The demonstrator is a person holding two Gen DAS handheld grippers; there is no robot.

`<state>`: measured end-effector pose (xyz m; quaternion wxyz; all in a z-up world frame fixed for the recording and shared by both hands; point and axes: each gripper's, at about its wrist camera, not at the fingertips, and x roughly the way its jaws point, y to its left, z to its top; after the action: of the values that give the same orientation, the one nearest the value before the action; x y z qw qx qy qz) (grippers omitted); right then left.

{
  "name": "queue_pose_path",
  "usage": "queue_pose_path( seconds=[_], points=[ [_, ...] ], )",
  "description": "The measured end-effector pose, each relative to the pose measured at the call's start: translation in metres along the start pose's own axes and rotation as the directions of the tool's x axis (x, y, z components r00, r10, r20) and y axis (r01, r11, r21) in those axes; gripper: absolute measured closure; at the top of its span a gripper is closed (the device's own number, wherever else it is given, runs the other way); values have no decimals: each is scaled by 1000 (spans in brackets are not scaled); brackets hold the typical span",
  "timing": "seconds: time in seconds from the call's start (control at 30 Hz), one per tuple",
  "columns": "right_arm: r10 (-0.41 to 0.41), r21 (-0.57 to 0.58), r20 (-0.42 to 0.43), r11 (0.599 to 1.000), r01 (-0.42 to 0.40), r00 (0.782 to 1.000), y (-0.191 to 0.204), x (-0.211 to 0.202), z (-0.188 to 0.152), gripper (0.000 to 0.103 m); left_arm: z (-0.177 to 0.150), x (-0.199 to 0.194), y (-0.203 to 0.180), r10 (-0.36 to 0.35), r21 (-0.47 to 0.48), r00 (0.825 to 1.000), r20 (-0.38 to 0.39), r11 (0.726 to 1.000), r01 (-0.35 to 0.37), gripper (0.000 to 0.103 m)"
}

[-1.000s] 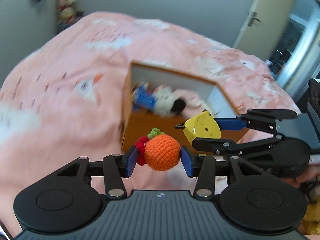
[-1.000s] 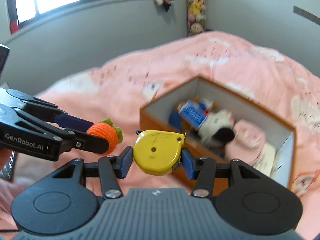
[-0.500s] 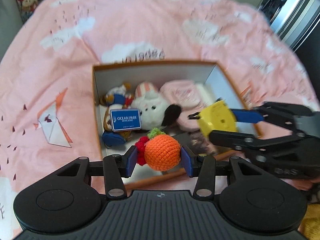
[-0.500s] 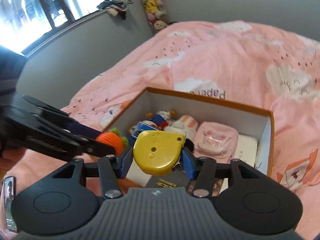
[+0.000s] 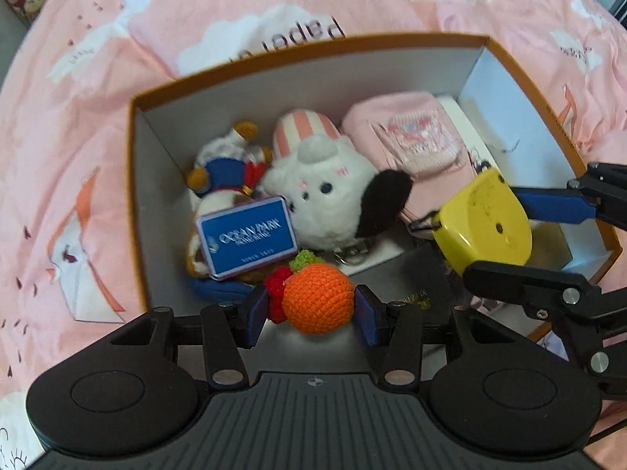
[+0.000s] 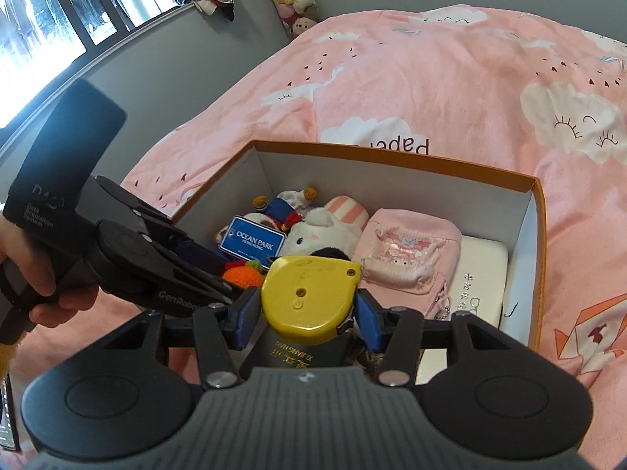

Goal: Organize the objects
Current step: 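Carry the orange fruit and yellow tape measure over the orange box, then lower the fruit and tape measure into the box and open both tools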

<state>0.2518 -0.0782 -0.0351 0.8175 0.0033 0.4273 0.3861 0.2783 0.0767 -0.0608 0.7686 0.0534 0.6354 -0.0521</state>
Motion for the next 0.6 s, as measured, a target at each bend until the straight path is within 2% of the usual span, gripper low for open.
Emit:
queue_pose_path(
  seconds=[0.17, 0.3, 0.4, 0.5, 0.6],
  points=[
    [-3, -7, -4, 1000, 3, 1000, -1, 1, 1, 49, 0, 4, 0, 33, 5, 999, 30, 999, -33, 46],
    [-2, -13, -25, 1000, 2, 1000, -1, 5, 1, 49, -5, 0, 3, -4, 17, 999, 41, 1000, 4, 37],
    [3, -14, -41, 1000, -4, 999, 1, 7, 1, 48, -2, -2, 2, -17, 15, 998, 66, 1000, 16, 36],
    [15, -10, -59, 1000, -16, 998, 3, 8, 3, 48, -2, -17, 3, -34, -1, 986, 161, 999, 35, 36],
    [41, 9, -81, 999, -41, 996, 5, 9, 7, 48, -14, -43, 16, -53, -67, 957, 284, 995, 75, 38]
  ],
)
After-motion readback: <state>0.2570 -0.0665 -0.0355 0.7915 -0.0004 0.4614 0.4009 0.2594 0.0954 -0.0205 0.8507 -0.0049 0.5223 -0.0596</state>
